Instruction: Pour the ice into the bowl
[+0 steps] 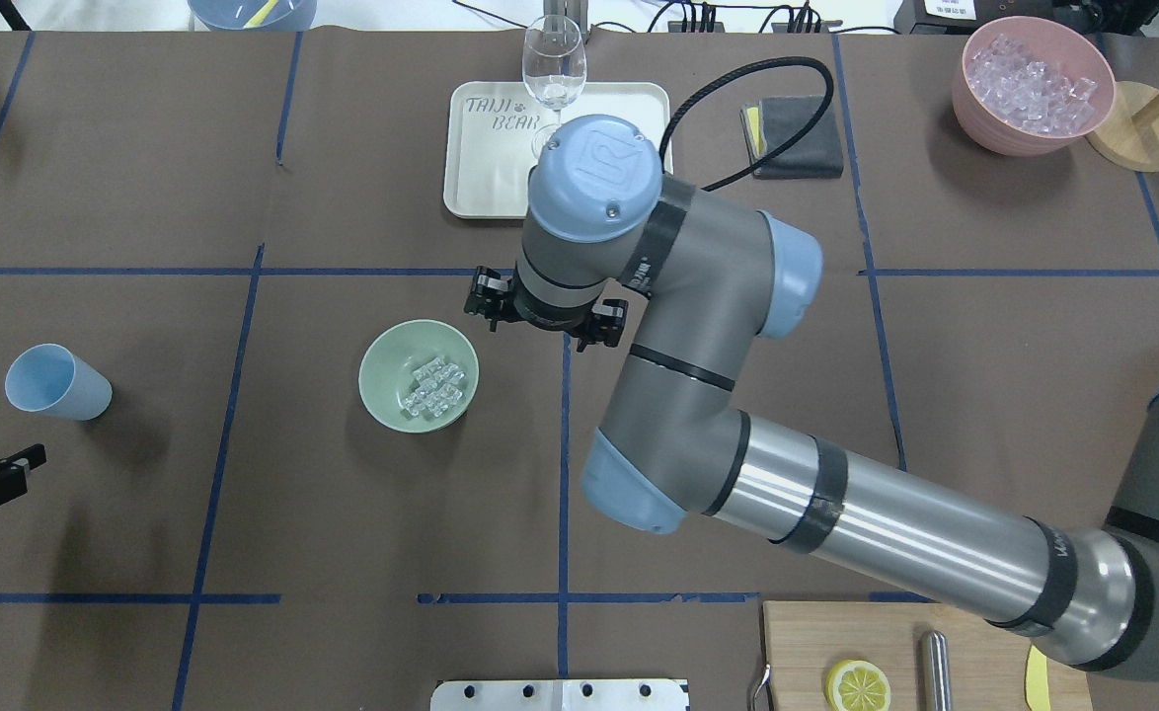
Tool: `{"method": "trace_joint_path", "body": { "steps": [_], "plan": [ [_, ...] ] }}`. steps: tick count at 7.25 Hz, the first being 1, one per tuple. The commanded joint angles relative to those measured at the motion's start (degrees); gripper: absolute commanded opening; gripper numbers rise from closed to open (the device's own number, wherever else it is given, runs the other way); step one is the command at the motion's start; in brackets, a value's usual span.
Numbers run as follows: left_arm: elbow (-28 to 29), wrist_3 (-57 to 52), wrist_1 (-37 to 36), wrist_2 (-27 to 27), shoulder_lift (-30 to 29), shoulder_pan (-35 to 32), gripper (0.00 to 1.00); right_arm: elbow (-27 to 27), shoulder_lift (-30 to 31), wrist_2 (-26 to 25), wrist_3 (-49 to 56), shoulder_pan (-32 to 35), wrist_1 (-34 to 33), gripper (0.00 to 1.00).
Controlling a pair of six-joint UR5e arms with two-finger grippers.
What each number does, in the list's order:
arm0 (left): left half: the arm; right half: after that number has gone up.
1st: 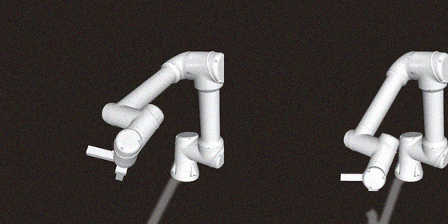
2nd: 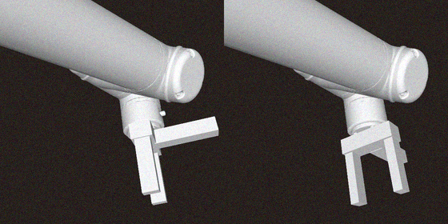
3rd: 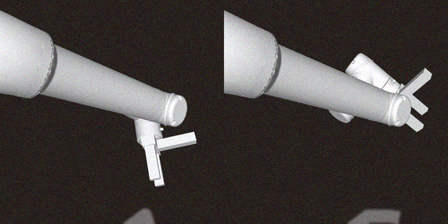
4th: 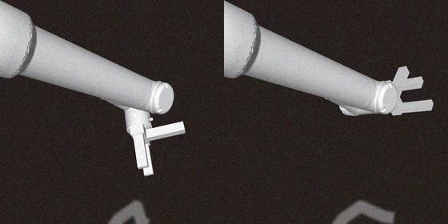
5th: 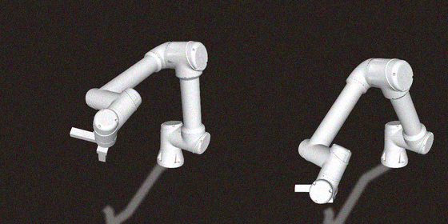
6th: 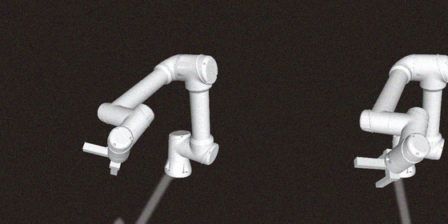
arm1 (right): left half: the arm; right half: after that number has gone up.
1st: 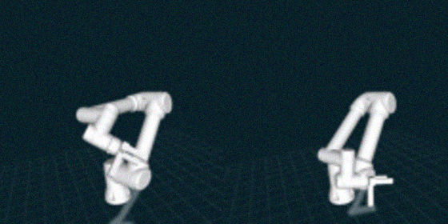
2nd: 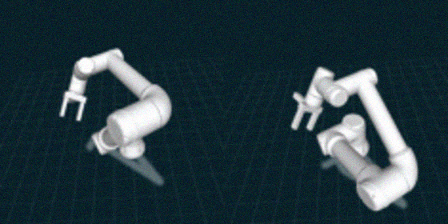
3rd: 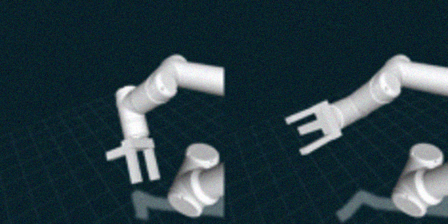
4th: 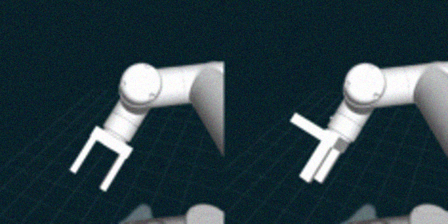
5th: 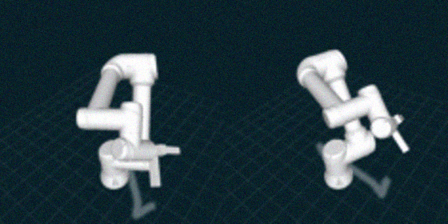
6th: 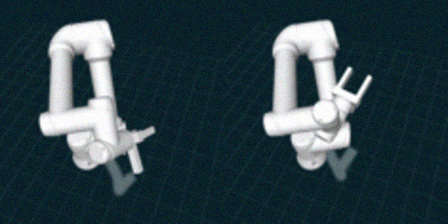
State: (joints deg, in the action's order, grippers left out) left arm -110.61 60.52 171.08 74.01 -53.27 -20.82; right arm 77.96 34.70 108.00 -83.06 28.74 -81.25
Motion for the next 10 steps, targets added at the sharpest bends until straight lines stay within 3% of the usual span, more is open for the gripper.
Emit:
{"method": "trace_joint_path", "body": {
  "steps": [1,4,5,6,7,10],
  "plan": [
    [-4.86,-5.55,-0.13,8.92,2.29,-7.00,1.00,-5.08,-2.52,-2.69,-0.61,-2.45,2.76,1.00],
    [-4.26,-17.15,-0.66,25.33,-0.68,-23.33,1.00,-6.50,-2.36,-3.76,-0.52,-4.57,3.46,0.97],
    [-4.43,-20.23,-4.40,30.01,-2.96,-27.47,1.00,-7.03,-2.36,-4.02,-0.52,-4.92,3.73,0.87],
    [-4.00,-26.01,-8.27,31.36,-5.68,-31.43,1.00,-7.12,-2.36,-4.11,-0.44,-5.01,3.91,0.62],
    [-4.00,-31.02,-12.05,31.37,-7.71,-34.17,1.00,-7.12,-2.27,-4.11,-0.43,-5.01,5.21,0.01],
    [-2.33,-43.06,-15.14,33.04,-10.26,-41.19,1.00,-6.59,-1.74,-3.93,1.14,-5.01,5.31,0.00]
  ]
}}
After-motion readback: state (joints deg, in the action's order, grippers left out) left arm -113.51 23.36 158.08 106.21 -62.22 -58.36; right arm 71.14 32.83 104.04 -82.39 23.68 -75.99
